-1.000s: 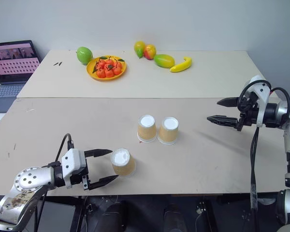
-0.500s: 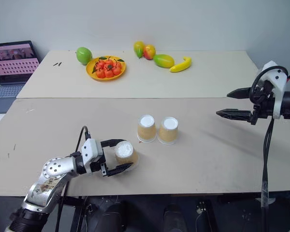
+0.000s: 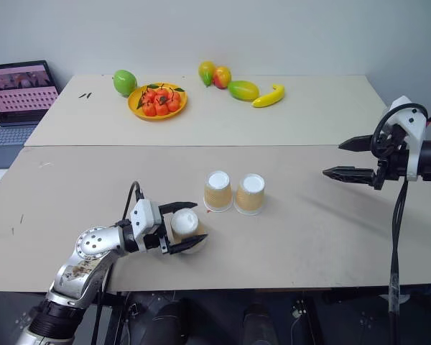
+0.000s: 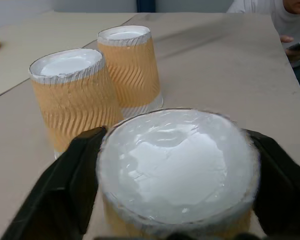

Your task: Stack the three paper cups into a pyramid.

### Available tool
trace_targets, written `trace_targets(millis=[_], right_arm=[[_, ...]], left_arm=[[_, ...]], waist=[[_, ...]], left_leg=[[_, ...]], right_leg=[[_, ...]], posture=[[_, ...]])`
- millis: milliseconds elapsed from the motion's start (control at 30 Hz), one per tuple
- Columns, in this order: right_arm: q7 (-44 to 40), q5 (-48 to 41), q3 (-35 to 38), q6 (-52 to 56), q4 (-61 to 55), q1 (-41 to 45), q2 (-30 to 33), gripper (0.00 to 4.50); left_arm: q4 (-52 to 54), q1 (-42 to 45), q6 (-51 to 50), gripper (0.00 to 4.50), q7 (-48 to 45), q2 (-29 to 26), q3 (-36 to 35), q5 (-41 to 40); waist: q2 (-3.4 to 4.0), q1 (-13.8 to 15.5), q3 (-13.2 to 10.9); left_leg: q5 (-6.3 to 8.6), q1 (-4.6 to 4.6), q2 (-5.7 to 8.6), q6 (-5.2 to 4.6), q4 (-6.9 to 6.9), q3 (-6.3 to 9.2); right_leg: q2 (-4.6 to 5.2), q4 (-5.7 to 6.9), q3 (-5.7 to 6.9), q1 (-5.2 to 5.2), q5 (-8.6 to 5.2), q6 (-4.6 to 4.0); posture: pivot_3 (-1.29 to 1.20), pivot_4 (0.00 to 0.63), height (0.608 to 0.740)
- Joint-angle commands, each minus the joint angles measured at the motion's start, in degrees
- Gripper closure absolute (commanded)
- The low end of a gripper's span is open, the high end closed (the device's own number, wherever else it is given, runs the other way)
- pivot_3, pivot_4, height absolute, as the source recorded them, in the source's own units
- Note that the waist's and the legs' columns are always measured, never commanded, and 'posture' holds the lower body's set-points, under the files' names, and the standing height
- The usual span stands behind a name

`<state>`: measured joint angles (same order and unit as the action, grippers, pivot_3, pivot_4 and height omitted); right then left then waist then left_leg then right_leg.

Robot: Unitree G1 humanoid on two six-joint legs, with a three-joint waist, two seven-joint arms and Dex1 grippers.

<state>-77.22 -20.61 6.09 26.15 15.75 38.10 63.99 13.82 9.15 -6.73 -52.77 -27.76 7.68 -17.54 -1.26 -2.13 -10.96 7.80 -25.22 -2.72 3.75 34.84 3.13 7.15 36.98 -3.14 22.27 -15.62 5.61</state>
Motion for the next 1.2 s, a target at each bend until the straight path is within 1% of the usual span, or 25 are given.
trace_targets(millis=[33, 267, 433, 467, 533, 633, 733, 867, 1000, 1200], right_arm=[[0.27, -0.9, 2.61, 0.19, -1.5, -0.05, 1.19, 0.0], [0.77, -0.59, 1.7, -0.66, -0.59, -0.02, -0.35, 0.0], [1.15, -0.39, 1.18, -0.65, -0.54, 0.36, -1.85, 0.0], [1.34, -0.47, 1.24, -0.61, -0.57, 0.11, -2.28, 0.0], [1.75, -0.64, 1.34, -0.58, -0.76, -0.46, -3.06, 0.0], [3.09, -1.53, 2.24, -0.02, -2.23, -2.17, -4.75, 0.0], [4.38, -2.54, 3.11, 0.77, -4.6, -4.42, -5.77, 0.0], [6.46, -5.53, 6.41, 3.43, -11.41, -10.97, -6.62, 0.0], [10.74, -8.8, 9.95, 6.86, -19.79, -18.01, -8.98, 0.0], [16.42, -11.84, 12.74, 10.54, -28.1, -23.98, -11.85, 0.0]], left_arm=[[3.53, 0.79, -1.32, 1.45, 0.82, -0.21, -1.07, -1.63], [9.8, 3.24, -8.93, 1.45, 3.57, -1.58, -4.21, -5.96], [15.11, 9.09, -19.99, 1.45, 5.85, -4.75, -9.24, -14.51], [15.13, 12.47, -24.13, 1.45, 7.17, -5.05, -10.17, -17.71], [13.71, 18.87, -29.61, 1.45, 9.01, -5.09, -10.8, -21.21], [8.17, 27.39, -32.8, 1.45, 8.17, -4.37, -9.91, -22.88], [2.87, 32.41, -33.29, 1.45, 5.94, -3.59, -8.66, -23.03], [-6.39, 39.38, -31.73, 1.45, 1.51, -1.17, -5.6, -21.1], [-15.65, 43.21, -26.21, 1.45, -2.98, 2.26, -2.06, -16.64], [-26.06, 47.58, -19.22, 1.45, -7.8, 6.54, -0.13, -11.88]], waist=[[0.0, -0.02, 0.0], [0.0, -0.01, 0.0], [0.0, -0.07, 0.0], [0.0, -0.06, 0.0], [-0.02, 0.0, -0.01], [-0.02, 0.28, -0.01], [-0.02, 0.3, -0.01], [-0.02, 0.58, -0.01], [-0.02, 0.92, -0.01], [-0.04, 1.12, -0.01]], left_leg=[[0.0, 0.0, 0.0, 0.0, 0.0, 0.0], [0.0, 0.0, 0.0, 0.0, 0.02, 0.01], [0.0, 0.0, 0.0, 0.0, 0.02, 0.03], [0.0, 0.0, 0.0, 0.0, 0.02, 0.03], [0.0, 0.0, 0.01, 0.0, 0.06, 0.04], [0.0, -0.01, 0.06, 0.0, 0.15, 0.09], [0.0, -0.01, 0.07, 0.0, 0.11, 0.1], [-0.01, -0.02, 0.09, 0.0, 0.06, 0.1], [-0.01, -0.02, 0.1, 0.0, 0.08, 0.11], [-0.01, -0.03, 0.11, 0.0, 0.1, 0.11]], right_leg=[[0.0, 0.0, 0.0, 0.0, 0.0, 0.0], [0.0, 0.01, 0.0, 0.0, 0.0, 0.01], [0.0, 0.02, 0.0, 0.0, 0.0, 0.02], [0.0, 0.03, 0.0, 0.0, 0.0, 0.02], [0.0, 0.04, 0.0, -0.02, 0.0, 0.05], [0.0, 0.02, 0.01, -0.11, 0.01, 0.11], [0.0, 0.02, 0.01, -0.1, 0.0, 0.12], [0.0, 0.03, 0.01, -0.06, 0.0, 0.11], [0.0, 0.02, 0.01, -0.08, 0.0, 0.12], [-0.01, 0.03, -0.02, -0.08, 0.01, 0.11]], posture=[[0.0, 0.15, 0.732], [0.0, 0.15, 0.732], [0.0, 0.15, 0.732], [0.0, 0.15, 0.732], [0.0, 0.15, 0.732], [0.0, 0.15, 0.732], [0.0, 0.15, 0.732], [0.0, 0.15, 0.732], [0.0, 0.15, 0.732], [0.0, 0.15, 0.732]])
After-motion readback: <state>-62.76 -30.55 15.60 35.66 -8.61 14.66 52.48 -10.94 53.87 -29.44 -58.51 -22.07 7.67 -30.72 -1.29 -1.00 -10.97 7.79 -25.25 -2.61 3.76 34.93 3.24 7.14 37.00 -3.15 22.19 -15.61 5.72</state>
